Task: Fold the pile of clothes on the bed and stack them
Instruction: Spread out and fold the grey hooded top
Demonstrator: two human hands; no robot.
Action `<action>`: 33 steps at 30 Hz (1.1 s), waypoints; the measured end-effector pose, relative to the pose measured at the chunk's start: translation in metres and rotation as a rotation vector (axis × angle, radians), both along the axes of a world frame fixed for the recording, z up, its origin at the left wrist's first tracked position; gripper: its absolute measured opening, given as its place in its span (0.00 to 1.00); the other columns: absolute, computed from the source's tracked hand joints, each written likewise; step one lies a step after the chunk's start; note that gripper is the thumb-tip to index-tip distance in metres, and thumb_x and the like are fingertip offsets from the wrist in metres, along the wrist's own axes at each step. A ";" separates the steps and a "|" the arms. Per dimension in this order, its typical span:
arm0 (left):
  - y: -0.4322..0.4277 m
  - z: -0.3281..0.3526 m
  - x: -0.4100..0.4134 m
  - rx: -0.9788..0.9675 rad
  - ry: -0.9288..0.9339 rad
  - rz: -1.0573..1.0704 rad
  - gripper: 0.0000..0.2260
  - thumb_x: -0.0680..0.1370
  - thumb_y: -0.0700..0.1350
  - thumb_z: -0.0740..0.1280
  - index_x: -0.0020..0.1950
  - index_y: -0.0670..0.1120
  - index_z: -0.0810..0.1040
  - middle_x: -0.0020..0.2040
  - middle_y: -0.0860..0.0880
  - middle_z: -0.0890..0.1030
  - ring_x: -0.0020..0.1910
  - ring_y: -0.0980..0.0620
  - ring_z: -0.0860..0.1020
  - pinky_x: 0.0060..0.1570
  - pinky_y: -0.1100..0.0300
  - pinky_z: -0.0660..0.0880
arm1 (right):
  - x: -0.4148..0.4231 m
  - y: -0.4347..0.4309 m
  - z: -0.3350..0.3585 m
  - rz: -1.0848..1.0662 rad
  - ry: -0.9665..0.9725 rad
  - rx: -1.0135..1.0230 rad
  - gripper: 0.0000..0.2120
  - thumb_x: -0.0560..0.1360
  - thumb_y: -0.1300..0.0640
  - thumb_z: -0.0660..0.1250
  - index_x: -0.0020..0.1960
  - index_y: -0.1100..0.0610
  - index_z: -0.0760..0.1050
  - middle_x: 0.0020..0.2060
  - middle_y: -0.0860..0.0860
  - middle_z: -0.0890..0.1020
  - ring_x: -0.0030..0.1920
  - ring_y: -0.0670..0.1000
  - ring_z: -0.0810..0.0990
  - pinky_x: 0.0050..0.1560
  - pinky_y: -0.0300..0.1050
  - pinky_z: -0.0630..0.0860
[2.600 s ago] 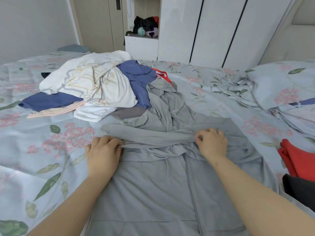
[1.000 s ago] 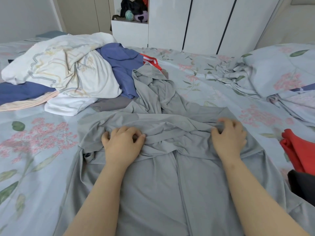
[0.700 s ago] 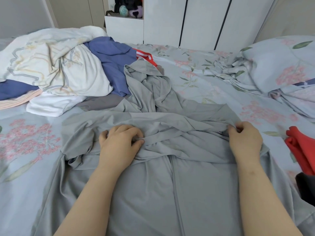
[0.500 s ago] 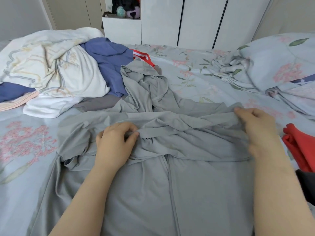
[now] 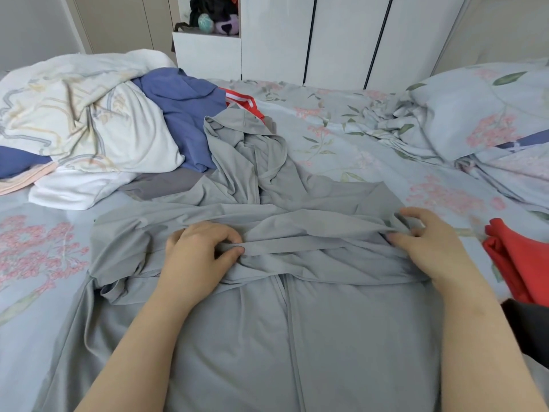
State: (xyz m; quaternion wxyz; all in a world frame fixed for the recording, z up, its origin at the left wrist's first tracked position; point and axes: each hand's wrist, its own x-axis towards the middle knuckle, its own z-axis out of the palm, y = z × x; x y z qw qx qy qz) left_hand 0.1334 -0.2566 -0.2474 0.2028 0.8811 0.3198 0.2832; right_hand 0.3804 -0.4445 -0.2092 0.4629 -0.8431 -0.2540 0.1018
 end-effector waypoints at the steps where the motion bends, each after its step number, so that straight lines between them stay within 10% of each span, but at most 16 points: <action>1: 0.000 0.001 0.000 -0.013 -0.025 -0.019 0.10 0.66 0.62 0.57 0.41 0.61 0.74 0.41 0.62 0.79 0.46 0.56 0.76 0.55 0.49 0.71 | 0.001 0.000 0.004 -0.054 0.026 0.082 0.21 0.73 0.61 0.70 0.65 0.53 0.72 0.48 0.54 0.76 0.43 0.52 0.73 0.45 0.42 0.68; 5: -0.005 0.014 -0.001 -0.137 -0.182 -0.097 0.06 0.66 0.59 0.64 0.35 0.58 0.76 0.47 0.65 0.79 0.48 0.63 0.76 0.51 0.72 0.68 | 0.004 -0.007 0.025 -0.016 0.530 0.736 0.12 0.77 0.66 0.60 0.53 0.51 0.75 0.31 0.48 0.82 0.33 0.45 0.81 0.37 0.37 0.79; 8: -0.004 0.011 -0.001 -0.102 -0.062 -0.177 0.12 0.63 0.62 0.62 0.42 0.60 0.76 0.51 0.67 0.77 0.50 0.62 0.76 0.57 0.61 0.66 | 0.004 -0.012 0.023 0.094 0.716 0.690 0.08 0.77 0.61 0.59 0.48 0.55 0.77 0.32 0.50 0.82 0.35 0.48 0.82 0.37 0.38 0.80; 12: -0.003 0.004 -0.001 -0.024 0.031 -0.206 0.14 0.64 0.64 0.62 0.45 0.58 0.74 0.56 0.68 0.73 0.49 0.62 0.75 0.56 0.61 0.66 | 0.002 -0.002 0.010 0.003 0.505 0.441 0.07 0.76 0.65 0.63 0.42 0.58 0.77 0.27 0.46 0.82 0.32 0.41 0.81 0.34 0.32 0.78; 16: -0.005 0.011 -0.004 -0.186 -0.155 -0.216 0.09 0.65 0.49 0.77 0.32 0.51 0.78 0.50 0.65 0.78 0.49 0.69 0.76 0.47 0.78 0.66 | 0.015 -0.010 0.026 -0.153 0.496 0.877 0.15 0.77 0.63 0.62 0.37 0.52 0.80 0.32 0.43 0.82 0.37 0.42 0.79 0.42 0.35 0.76; 19: -0.008 0.012 -0.004 -0.276 -0.106 -0.292 0.15 0.60 0.62 0.70 0.32 0.50 0.79 0.47 0.63 0.80 0.47 0.67 0.78 0.45 0.77 0.68 | 0.022 -0.019 0.015 -0.351 0.184 0.418 0.08 0.73 0.64 0.63 0.45 0.53 0.77 0.38 0.49 0.77 0.40 0.53 0.75 0.37 0.36 0.72; 22: -0.010 0.011 0.000 -0.201 -0.065 -0.268 0.21 0.68 0.65 0.61 0.32 0.47 0.76 0.39 0.55 0.81 0.41 0.58 0.79 0.45 0.63 0.73 | 0.015 -0.017 0.004 -0.433 -0.124 -0.241 0.17 0.70 0.58 0.63 0.59 0.52 0.74 0.59 0.59 0.74 0.59 0.63 0.70 0.61 0.53 0.68; 25: -0.009 0.011 0.003 0.027 0.036 -0.087 0.22 0.71 0.65 0.51 0.50 0.56 0.78 0.51 0.59 0.80 0.55 0.55 0.76 0.62 0.49 0.68 | -0.003 0.005 0.016 -0.195 -0.385 -0.199 0.18 0.74 0.56 0.60 0.63 0.53 0.74 0.67 0.56 0.71 0.66 0.61 0.67 0.67 0.56 0.64; 28: -0.009 0.005 0.001 0.014 0.501 0.113 0.25 0.76 0.66 0.48 0.72 0.64 0.60 0.74 0.62 0.60 0.76 0.55 0.53 0.72 0.42 0.48 | -0.035 0.035 0.003 0.282 -0.292 -0.350 0.21 0.79 0.49 0.58 0.71 0.46 0.65 0.72 0.48 0.66 0.71 0.52 0.64 0.72 0.52 0.58; 33: -0.009 0.001 0.002 -0.020 0.628 0.252 0.24 0.79 0.65 0.46 0.75 0.66 0.49 0.78 0.57 0.48 0.77 0.52 0.45 0.72 0.40 0.44 | -0.042 0.046 -0.030 0.353 -0.375 -0.665 0.24 0.79 0.38 0.46 0.75 0.38 0.51 0.77 0.43 0.50 0.77 0.50 0.46 0.74 0.53 0.44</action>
